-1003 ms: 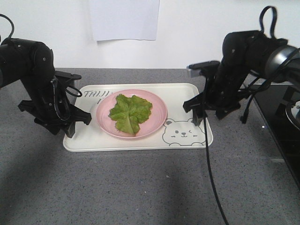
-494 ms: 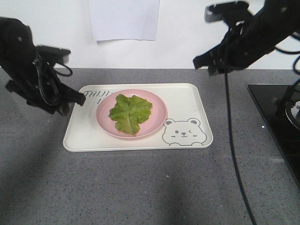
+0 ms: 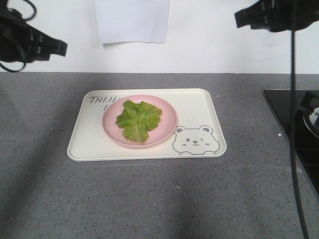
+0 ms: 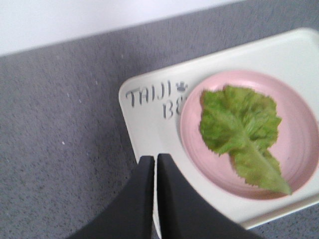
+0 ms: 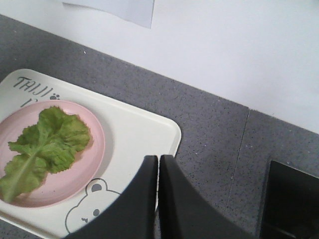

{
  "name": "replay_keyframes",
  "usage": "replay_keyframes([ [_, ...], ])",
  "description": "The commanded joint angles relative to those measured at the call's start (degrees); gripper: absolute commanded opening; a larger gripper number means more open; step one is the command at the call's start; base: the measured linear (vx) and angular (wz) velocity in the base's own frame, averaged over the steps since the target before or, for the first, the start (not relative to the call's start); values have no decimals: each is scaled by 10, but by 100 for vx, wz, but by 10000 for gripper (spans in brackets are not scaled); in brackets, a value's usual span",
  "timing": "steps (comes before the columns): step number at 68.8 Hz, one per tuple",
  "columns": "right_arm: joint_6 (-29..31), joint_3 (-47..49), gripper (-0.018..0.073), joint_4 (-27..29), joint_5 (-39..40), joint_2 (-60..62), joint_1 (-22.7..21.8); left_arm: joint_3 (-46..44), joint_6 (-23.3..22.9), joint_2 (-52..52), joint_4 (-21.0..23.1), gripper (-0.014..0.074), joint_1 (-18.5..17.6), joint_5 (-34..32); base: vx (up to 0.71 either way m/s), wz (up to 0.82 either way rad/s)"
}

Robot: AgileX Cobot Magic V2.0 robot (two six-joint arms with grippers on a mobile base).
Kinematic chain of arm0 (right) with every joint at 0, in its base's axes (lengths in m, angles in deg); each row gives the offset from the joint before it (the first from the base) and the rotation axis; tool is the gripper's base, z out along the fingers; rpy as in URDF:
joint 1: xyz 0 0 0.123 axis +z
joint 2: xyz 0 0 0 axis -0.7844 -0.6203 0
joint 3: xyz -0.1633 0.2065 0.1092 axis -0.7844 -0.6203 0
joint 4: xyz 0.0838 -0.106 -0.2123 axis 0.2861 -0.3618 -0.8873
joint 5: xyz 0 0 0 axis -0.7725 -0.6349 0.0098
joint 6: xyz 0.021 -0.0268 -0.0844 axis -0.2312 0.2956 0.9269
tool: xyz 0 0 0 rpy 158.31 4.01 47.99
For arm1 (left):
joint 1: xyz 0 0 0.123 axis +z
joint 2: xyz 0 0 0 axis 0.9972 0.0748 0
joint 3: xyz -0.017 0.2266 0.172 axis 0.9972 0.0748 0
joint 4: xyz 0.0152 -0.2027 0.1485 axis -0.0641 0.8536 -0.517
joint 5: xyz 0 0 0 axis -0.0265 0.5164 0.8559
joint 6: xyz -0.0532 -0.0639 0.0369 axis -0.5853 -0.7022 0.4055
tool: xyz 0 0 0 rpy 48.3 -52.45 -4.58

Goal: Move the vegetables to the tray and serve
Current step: 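Open both grippers and raise them off the tray edges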

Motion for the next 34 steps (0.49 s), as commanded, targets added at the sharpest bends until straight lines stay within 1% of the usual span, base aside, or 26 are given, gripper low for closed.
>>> replay_keyframes([
  [1, 12, 14, -8, 12, 40, 41, -1, -18, -3, -42, 0, -8, -2, -45, 0, 0],
  [9, 20, 14, -8, 13, 39, 67, -1, -17, -3, -72, 0, -8, -2, -53, 0, 0],
  [16, 31, 14, -8, 12, 38, 90, -1, 6, -3, -103, 0, -8, -2, -82, 0, 0],
  [34, 44, 14, -8, 12, 31, 133, -1, 144, -5, -195, 0, -8, -2, -162, 0, 0],
])
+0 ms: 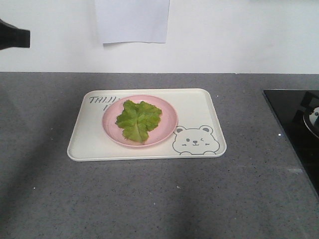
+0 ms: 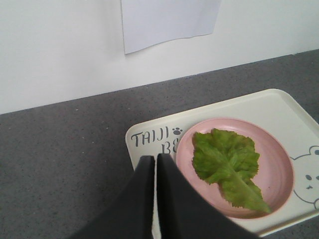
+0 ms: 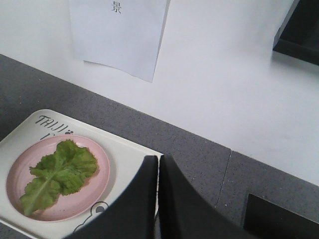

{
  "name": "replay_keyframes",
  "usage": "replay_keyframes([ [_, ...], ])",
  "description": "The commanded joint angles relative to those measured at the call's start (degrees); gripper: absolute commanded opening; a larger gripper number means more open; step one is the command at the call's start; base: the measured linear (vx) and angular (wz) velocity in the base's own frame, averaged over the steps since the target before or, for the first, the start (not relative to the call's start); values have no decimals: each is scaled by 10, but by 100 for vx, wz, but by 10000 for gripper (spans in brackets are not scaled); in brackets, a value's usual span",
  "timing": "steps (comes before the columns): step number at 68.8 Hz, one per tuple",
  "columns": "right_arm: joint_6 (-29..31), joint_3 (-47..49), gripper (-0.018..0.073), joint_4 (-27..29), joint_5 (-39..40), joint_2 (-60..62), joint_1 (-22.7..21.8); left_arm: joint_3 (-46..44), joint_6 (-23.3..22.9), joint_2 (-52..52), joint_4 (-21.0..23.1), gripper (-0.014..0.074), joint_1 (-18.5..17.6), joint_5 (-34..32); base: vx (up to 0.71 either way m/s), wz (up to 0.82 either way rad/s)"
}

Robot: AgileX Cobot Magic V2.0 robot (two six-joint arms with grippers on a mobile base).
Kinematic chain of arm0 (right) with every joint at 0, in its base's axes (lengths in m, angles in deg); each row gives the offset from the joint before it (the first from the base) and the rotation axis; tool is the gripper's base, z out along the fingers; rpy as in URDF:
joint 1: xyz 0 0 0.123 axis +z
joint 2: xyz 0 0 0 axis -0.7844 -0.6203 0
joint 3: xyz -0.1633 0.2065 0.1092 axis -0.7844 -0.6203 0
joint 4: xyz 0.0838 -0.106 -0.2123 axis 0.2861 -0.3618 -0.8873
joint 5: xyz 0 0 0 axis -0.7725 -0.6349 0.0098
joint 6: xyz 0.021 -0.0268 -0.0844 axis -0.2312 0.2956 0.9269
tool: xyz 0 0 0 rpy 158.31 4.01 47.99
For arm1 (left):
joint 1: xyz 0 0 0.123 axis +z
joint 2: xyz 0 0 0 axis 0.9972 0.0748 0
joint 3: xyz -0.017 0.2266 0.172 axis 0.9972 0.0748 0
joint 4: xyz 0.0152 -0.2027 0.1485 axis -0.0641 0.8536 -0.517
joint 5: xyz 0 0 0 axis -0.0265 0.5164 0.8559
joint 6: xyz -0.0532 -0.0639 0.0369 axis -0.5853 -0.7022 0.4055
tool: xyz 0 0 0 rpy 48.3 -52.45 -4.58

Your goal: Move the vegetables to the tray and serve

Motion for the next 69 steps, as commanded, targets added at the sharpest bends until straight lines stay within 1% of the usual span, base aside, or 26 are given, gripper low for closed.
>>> replay_keyframes([
  [1, 11, 14, -8, 0, 34, 23, -1, 32, -5, -44, 0, -8, -2, -68, 0, 0],
  [12, 14, 14, -8, 0, 30, 35, -1, 109, -5, -88, 0, -8, -2, -110, 0, 0],
  [16, 26, 14, -8, 0, 30, 38, -1, 132, -6, -102, 0, -8, -2, -122, 0, 0],
  [22, 43, 13, -8, -2, 31, 38, -1, 150, -6, -115, 0, -8, -2, -129, 0, 0],
  [27, 47, -4, -8, -2, 42, 46, -1, 155, -6, -123, 0, -8, -2, -130, 0, 0],
  [30, 48, -35, -8, -1, 64, 59, -1, 155, -6, -127, 0, -8, -2, -130, 0, 0],
  [36, 42, -128, -8, 1, 134, 98, -1, 155, -6, -128, 0, -8, -2, -131, 0, 0],
  [43, 42, -234, -8, -1, 191, 145, -1, 155, -6, -128, 0, -8, -2, -128, 0, 0],
  [53, 42, -339, -8, -6, 229, 214, -1, 155, -6, -128, 0, -8, -2, -129, 0, 0],
  [69, 34, -466, -8, -7, 243, 308, -1, 156, -6, -128, 0, -8, -2, -125, 0, 0],
])
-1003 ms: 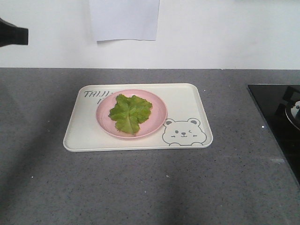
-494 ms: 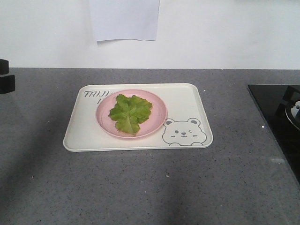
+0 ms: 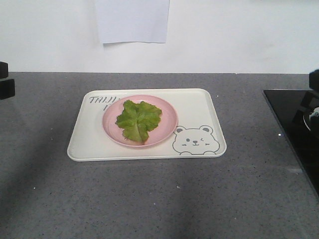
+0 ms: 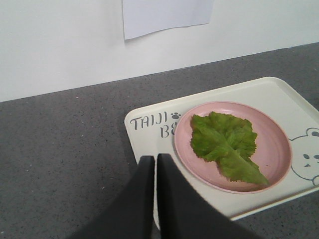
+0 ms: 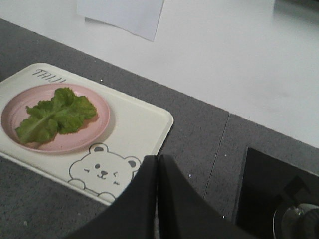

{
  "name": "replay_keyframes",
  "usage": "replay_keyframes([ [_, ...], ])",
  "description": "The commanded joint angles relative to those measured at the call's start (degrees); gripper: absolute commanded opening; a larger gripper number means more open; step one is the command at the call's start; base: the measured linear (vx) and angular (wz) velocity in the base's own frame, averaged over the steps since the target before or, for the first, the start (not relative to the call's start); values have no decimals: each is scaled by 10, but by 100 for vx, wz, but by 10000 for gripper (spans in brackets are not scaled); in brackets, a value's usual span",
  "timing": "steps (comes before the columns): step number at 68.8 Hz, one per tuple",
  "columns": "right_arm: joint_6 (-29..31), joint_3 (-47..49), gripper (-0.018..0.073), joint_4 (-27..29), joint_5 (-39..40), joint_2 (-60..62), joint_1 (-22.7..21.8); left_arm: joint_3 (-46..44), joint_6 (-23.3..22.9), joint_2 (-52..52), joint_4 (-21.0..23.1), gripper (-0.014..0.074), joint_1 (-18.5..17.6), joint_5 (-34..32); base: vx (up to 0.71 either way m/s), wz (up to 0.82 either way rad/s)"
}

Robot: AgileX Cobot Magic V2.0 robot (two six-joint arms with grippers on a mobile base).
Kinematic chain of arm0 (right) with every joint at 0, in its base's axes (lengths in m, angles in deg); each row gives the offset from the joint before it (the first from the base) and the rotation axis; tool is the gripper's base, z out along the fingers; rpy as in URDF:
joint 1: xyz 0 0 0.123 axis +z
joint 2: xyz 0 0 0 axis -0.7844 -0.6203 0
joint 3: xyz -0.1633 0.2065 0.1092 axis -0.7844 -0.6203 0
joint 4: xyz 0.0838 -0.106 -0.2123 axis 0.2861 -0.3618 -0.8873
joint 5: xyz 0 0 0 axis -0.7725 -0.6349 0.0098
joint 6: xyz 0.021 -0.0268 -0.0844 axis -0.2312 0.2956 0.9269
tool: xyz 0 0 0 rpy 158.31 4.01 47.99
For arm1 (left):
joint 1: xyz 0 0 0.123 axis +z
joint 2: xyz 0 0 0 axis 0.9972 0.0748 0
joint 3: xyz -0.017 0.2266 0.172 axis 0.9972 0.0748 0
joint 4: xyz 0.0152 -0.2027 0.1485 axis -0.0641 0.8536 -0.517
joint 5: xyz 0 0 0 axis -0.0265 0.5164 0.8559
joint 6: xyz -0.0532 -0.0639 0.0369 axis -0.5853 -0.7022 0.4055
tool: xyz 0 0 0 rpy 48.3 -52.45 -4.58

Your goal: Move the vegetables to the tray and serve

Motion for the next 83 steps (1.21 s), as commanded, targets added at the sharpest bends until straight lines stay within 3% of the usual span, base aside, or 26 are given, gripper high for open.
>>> replay_keyframes([
  [1, -2, -37, -8, -5, 58, 35, -1, -14, -6, -9, 0, -8, -2, -38, 0, 0],
  [10, -2, -107, -8, -13, 81, 82, -1, 0, -6, -13, 0, -8, -2, -46, 0, 0],
  [18, -14, -148, -8, -14, 83, 112, -1, 64, -6, -42, 10, -8, -2, -71, 0, 0],
  [25, -34, -163, -8, -14, 82, 126, -1, 138, -5, -79, 34, -8, -2, -112, 0, 0],
  [41, -37, -164, -8, -20, 79, 127, -1, 268, -5, -157, 32, -8, -2, -183, 0, 0],
  [67, -37, -164, -8, -20, 2, 127, -1, 280, -5, -175, 32, -8, -2, -205, 0, 0],
  [83, -37, -164, -8, -19, 3, 127, -1, 280, -5, -175, 32, -8, -2, -205, 0, 0],
])
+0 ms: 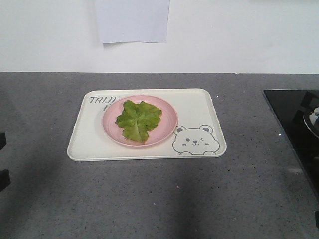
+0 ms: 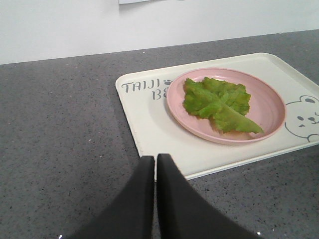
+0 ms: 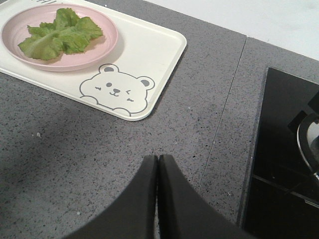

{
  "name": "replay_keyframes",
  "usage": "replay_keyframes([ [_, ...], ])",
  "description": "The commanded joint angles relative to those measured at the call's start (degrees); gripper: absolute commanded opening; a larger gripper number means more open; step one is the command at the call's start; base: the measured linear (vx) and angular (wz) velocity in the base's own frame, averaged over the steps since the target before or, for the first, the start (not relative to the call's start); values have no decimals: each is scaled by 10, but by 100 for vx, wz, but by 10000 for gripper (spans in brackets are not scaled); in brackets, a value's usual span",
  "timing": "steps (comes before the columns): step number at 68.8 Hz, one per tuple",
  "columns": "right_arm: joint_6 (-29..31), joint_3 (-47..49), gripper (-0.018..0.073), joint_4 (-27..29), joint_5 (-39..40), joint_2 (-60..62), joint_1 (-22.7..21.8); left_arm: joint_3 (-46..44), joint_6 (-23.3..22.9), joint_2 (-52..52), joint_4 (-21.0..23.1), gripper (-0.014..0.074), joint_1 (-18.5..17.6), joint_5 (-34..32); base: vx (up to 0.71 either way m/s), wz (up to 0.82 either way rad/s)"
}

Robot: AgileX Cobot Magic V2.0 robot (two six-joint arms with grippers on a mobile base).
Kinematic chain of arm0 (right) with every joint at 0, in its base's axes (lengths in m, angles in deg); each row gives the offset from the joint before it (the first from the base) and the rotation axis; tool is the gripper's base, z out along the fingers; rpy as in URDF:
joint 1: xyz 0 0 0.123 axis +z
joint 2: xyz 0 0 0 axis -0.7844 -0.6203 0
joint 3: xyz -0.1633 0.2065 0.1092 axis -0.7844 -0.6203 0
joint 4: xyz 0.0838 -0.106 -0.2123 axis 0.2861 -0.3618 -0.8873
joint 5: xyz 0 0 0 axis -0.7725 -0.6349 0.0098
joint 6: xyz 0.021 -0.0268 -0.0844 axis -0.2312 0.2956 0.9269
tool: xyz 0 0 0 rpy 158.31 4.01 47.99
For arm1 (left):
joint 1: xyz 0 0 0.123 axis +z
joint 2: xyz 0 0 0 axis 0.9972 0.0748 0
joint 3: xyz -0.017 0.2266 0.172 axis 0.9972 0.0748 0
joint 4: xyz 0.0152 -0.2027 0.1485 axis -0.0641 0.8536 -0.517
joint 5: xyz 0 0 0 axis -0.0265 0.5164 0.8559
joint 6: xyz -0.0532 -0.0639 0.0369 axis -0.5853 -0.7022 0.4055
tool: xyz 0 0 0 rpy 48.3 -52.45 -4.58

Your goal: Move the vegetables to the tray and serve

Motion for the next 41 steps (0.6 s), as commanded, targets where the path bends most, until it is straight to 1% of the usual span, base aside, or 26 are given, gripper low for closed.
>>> replay_keyframes([
  [1, 2, 14, -8, -3, 35, -1, -1, -15, -4, -1, 6, -8, -2, -44, 0, 0],
  [41, 2, 14, -8, -3, 34, -1, -1, -15, -4, -1, 6, -8, -2, -44, 0, 0],
])
